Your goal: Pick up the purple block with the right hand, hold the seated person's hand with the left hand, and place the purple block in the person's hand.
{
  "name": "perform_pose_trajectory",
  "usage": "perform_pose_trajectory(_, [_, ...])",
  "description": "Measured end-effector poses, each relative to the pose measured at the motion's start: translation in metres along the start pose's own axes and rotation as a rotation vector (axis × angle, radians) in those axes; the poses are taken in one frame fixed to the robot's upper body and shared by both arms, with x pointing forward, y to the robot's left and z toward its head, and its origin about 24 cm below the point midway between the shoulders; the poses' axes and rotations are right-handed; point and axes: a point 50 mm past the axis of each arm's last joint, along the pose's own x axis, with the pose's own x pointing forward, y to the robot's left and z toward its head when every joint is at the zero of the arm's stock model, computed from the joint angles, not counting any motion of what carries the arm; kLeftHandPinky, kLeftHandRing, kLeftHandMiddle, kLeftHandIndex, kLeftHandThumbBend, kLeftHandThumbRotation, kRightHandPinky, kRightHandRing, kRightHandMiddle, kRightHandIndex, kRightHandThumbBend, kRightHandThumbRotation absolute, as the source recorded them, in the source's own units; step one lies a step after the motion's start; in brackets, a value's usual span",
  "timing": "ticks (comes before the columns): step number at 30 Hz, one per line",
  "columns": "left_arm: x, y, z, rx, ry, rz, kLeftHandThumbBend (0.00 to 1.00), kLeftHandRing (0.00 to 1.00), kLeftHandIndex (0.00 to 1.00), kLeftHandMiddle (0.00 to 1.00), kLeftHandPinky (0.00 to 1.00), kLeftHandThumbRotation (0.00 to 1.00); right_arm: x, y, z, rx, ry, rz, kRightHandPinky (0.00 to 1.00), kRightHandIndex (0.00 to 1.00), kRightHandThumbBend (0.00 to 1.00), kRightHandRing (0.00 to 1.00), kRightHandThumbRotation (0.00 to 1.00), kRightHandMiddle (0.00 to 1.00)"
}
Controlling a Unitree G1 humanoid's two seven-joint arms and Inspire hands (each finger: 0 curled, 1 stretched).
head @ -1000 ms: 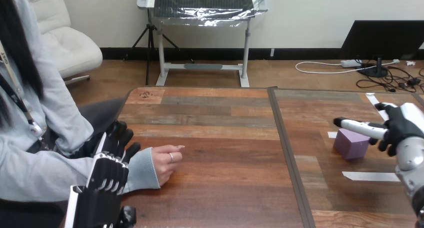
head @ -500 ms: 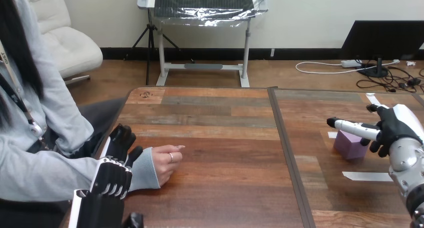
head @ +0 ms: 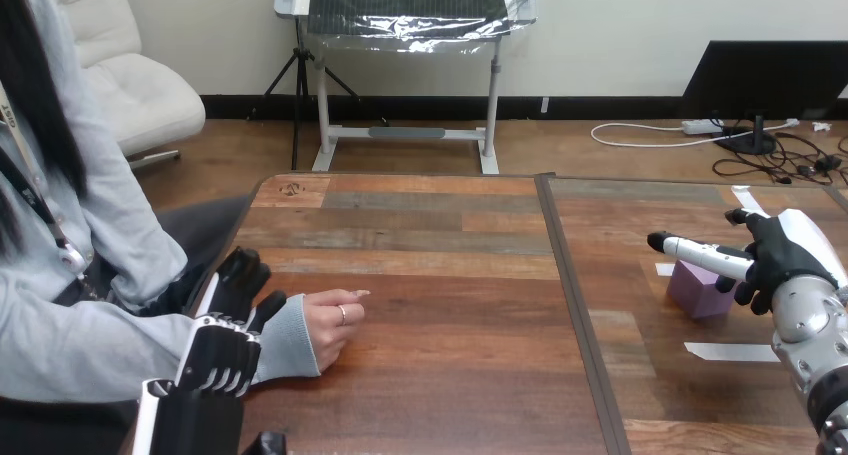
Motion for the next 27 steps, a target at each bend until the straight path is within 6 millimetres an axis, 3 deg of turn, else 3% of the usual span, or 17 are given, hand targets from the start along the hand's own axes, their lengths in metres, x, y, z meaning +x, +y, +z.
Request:
perform_pose_trajectory(15, [-0.0013, -0.0004, 0.0003, 0.003, 0.003, 0.008, 1.00, 0.96, 0.94, 0.96, 0.89, 0.72, -0.0003, 0.0035, 0.0042, -0.060, -0.041, 0.024, 0.17, 0.88, 1.00, 0.14, 0.65, 0.21])
perform_pose_trajectory(18, [-0.0012, -0.0008, 0.0002, 0.004, 0.005, 0.008, 1.00, 0.95, 0.94, 0.96, 0.89, 0.72, -0.0005, 0.0047, 0.0051, -0.080, -0.048, 0.029, 0.20, 0.87, 1.00, 0.20, 0.67, 0.28])
perform_pose_trajectory(27, [-0.0002, -0.0030, -0.0002, 0.006, 0.009, 0.004, 1.00, 0.96, 0.94, 0.95, 0.89, 0.74, -0.0009, 0.0086, 0.0067, -0.119, -0.059, 0.050, 0.48, 0.80, 0.94, 0.56, 0.74, 0.61])
